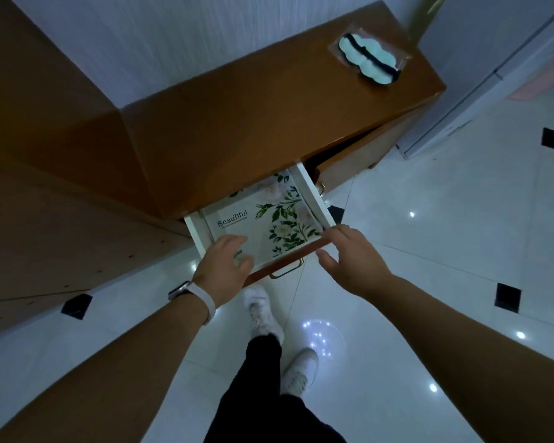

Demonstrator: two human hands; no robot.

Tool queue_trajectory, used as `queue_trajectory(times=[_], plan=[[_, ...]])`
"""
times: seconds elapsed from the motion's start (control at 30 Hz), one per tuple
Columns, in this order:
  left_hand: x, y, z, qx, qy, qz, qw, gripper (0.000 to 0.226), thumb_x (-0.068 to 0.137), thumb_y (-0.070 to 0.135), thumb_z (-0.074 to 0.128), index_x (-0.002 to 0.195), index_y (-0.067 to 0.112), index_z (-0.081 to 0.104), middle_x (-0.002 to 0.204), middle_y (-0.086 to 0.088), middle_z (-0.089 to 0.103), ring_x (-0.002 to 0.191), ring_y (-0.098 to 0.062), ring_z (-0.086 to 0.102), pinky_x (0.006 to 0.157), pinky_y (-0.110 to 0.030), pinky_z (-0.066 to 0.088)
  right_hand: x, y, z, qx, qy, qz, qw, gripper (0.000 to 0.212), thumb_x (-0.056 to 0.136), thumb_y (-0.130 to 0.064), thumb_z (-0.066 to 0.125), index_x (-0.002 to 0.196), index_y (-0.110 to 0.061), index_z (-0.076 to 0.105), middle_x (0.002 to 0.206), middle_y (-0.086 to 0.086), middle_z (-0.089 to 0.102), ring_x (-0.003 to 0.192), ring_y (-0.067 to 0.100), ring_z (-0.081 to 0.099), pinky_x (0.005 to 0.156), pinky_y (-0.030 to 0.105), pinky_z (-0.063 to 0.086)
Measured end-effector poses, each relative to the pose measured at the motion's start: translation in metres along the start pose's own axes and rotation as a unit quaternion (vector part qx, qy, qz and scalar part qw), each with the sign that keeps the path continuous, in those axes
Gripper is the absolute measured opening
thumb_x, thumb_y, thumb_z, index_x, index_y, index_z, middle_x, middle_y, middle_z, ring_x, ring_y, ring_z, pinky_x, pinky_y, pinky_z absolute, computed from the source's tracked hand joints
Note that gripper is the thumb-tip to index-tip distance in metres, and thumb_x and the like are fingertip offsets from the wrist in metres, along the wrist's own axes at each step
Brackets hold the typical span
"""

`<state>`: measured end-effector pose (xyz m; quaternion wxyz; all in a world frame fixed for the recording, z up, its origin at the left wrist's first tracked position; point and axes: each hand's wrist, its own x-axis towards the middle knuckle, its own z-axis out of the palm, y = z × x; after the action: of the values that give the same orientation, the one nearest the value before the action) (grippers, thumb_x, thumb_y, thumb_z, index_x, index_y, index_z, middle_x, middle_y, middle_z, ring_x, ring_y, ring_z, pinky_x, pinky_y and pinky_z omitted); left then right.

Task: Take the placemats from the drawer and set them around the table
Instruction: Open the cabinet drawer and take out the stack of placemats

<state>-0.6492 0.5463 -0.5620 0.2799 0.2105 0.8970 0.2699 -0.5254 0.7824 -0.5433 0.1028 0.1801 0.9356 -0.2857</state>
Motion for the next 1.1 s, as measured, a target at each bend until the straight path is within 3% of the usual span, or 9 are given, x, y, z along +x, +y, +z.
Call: queue_trajectory(times=[0.2,0.47,0.63,0.77,0.9,1.1], plan=[[0.05,-0.036,0.026,-0.088,0.013,-0.112,0.99,0.045,0.095,0.029,0.056,0.136,0.014,0.05,0.142,-0.005,0.044,0.13,-0.022,0.042,0.106,-0.029,0.031,0.06,0.003,0.039,0.024,-0.03,0.027,0.999,0.041,0.095,-0.035,0.058,0.131,-0.016,0.056,0.132,0.002,0.056,0.119,0.02,0.05,0.097,0.032,0.043],[0.078,-0.068,0.057,-0.152,-0.01,-0.22,0.963,0.044,0.093,0.024,0.059,0.135,0.012,0.051,0.139,-0.006,0.045,0.125,-0.022,0.046,0.097,-0.022,0.032,0.112,0.009,0.082,0.013,-0.13,0.087,0.988,0.047,0.095,-0.039,0.058,0.136,-0.018,0.05,0.135,0.001,0.05,0.121,0.019,0.05,0.101,0.037,0.046],[0.084,-0.075,0.079,-0.131,-0.016,-0.254,0.958,0.049,0.087,0.031,0.058,0.134,0.017,0.051,0.141,-0.006,0.044,0.118,-0.031,0.051,0.103,-0.042,0.042,0.135,0.019,0.097,-0.002,-0.163,0.128,0.978,0.051,0.094,-0.042,0.057,0.137,-0.016,0.048,0.138,0.006,0.048,0.121,0.026,0.05,0.101,0.042,0.046],[0.086,-0.074,0.093,-0.138,-0.002,-0.295,0.946,0.054,0.089,0.031,0.058,0.141,0.021,0.044,0.153,-0.004,0.032,0.135,-0.027,0.036,0.111,-0.036,0.029,0.143,0.029,0.103,-0.019,-0.189,0.159,0.969,0.054,0.094,-0.044,0.056,0.138,-0.015,0.046,0.138,0.009,0.047,0.122,0.03,0.048,0.103,0.044,0.044],[0.088,-0.076,0.102,-0.162,0.021,-0.336,0.928,0.055,0.091,0.028,0.058,0.143,0.019,0.042,0.158,-0.003,0.022,0.139,-0.023,0.028,0.108,-0.028,0.023,0.15,0.036,0.108,-0.008,-0.223,0.172,0.959,0.057,0.093,-0.044,0.056,0.141,-0.017,0.041,0.14,0.008,0.044,0.128,0.031,0.043,0.107,0.049,0.04],[0.095,-0.088,0.11,-0.153,-0.012,-0.36,0.92,0.067,0.087,0.035,0.059,0.147,0.026,0.032,0.161,0.0,0.012,0.144,-0.028,0.019,0.116,-0.04,0.023,0.169,0.04,0.118,-0.01,-0.264,0.174,0.949,0.064,0.093,-0.041,0.057,0.146,-0.015,0.034,0.15,0.009,0.033,0.137,0.037,0.033,0.114,0.05,0.03]])
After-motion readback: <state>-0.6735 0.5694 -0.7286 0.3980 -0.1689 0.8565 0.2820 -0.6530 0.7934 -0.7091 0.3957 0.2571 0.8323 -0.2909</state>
